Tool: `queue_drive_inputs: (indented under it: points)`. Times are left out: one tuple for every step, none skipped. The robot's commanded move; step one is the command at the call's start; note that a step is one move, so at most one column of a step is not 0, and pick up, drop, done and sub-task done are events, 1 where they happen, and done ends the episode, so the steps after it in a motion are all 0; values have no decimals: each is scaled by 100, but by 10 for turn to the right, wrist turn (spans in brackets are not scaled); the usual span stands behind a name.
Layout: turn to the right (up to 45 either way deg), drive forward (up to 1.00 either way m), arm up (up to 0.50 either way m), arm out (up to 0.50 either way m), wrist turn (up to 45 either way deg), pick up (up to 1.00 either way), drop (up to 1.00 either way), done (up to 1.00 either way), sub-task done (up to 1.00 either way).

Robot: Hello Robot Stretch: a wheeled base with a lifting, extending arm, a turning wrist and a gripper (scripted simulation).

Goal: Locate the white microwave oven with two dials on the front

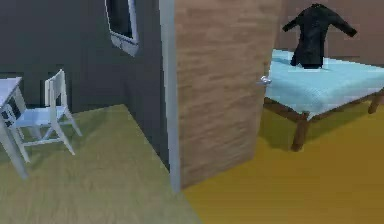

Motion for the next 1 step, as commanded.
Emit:
queue_drive_inputs:
  points:
    - [-450,0,0,0,0,0,0,0,0]
